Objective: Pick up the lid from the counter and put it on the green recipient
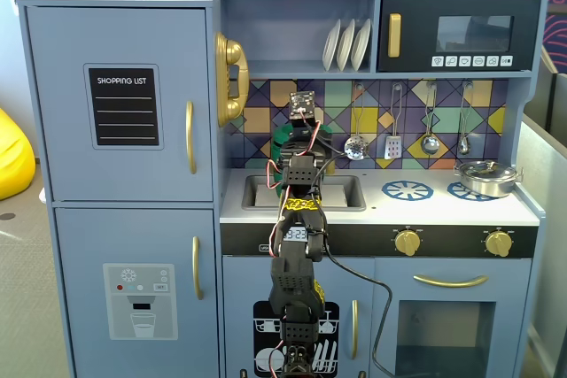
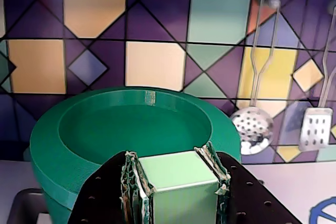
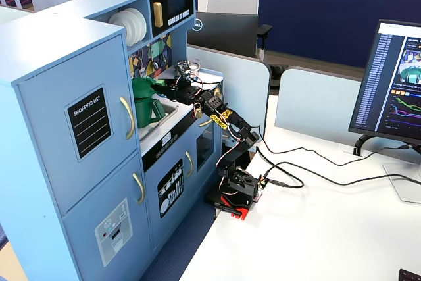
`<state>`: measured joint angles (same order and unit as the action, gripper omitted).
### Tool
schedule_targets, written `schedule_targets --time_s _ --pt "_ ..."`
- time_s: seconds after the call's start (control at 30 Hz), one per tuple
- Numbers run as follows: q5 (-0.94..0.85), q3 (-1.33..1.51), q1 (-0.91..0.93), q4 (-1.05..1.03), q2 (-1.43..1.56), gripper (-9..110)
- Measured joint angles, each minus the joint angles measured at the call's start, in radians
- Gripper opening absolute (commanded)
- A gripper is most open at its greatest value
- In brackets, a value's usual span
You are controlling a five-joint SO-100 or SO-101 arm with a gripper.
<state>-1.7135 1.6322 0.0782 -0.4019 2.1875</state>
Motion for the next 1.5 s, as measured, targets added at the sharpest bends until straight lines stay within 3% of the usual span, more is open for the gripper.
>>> schedule_targets --time_s 1.33,1.5 --pt "0.014 0.025 -0.002 0.069 -0.087 0" --pt "0.026 0.031 -0.002 0.069 -0.086 30"
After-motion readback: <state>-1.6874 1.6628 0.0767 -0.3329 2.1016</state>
